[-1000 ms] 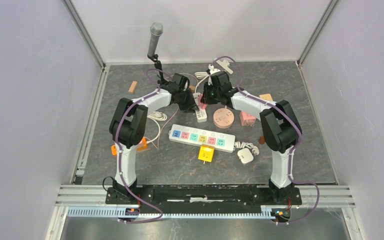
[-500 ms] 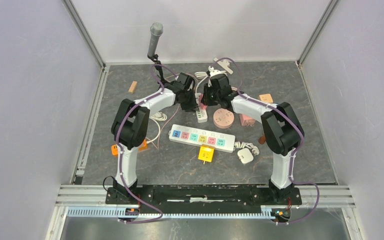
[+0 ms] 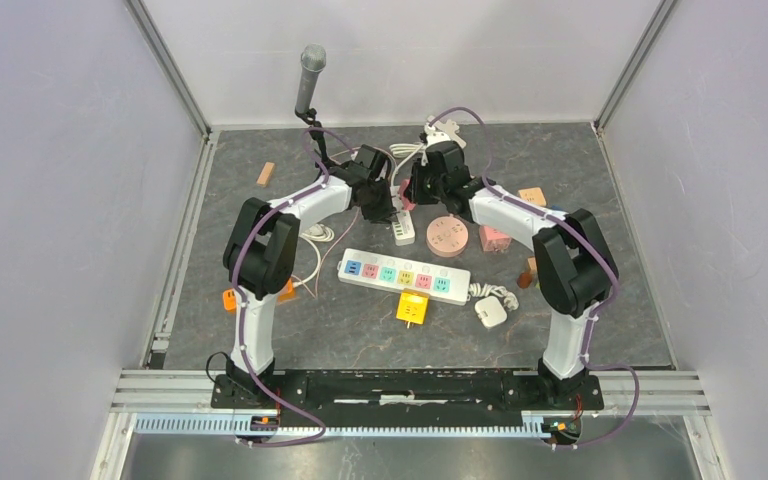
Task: Pull the plug off the socket
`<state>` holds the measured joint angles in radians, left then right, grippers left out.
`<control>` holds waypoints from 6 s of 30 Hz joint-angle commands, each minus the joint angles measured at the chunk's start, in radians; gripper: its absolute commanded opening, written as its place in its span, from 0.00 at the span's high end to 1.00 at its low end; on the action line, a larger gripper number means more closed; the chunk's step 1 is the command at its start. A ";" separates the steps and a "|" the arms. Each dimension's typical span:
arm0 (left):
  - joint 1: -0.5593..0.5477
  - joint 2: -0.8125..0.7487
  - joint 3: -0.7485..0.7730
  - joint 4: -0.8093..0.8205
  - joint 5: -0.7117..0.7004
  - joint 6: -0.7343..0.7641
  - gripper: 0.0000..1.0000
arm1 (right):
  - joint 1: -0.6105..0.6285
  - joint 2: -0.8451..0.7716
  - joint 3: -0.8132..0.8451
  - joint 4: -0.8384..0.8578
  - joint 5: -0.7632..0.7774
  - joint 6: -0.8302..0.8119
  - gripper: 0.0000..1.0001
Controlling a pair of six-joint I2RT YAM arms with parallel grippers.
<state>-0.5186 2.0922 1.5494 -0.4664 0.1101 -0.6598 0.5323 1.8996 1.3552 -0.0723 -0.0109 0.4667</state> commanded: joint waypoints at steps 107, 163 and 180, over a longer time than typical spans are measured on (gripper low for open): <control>0.790 -0.915 -0.677 -0.388 -0.242 -0.042 0.01 | 0.544 0.487 0.365 0.398 -0.545 -0.697 0.37; 0.667 -0.676 -0.854 -0.175 -0.139 -0.096 0.47 | 0.449 0.319 0.081 0.705 -0.529 -0.360 1.00; 0.664 -0.810 -0.663 -0.240 -0.033 -0.055 0.36 | 0.379 0.226 0.029 0.671 -0.254 -0.259 1.00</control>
<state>0.1516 1.3548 0.7841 -0.6777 0.0635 -0.7456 0.9291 2.1830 1.3624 0.5903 -0.4065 0.1459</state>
